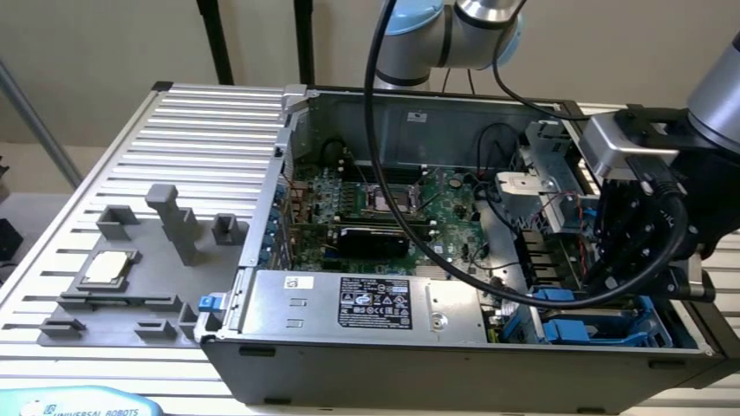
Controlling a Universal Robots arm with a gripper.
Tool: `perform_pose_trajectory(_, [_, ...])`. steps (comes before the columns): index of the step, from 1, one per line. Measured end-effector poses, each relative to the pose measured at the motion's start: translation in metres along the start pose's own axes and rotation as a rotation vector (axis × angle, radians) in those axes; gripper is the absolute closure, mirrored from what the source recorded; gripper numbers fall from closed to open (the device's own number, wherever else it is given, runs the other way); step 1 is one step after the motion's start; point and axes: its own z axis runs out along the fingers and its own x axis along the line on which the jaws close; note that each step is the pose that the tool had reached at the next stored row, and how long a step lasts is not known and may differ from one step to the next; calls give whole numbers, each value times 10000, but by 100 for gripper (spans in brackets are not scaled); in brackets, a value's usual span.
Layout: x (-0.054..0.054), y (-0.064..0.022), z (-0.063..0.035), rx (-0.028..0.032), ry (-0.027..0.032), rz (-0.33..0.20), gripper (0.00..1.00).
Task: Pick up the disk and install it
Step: 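Insert the second disk wire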
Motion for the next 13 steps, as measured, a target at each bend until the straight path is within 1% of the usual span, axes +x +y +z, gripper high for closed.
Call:
perform_pose_trajectory(10, [5,-3,9,1,-1,-9,84])
perform_pose_trajectory(13, [5,-3,9,1,6,-9,84])
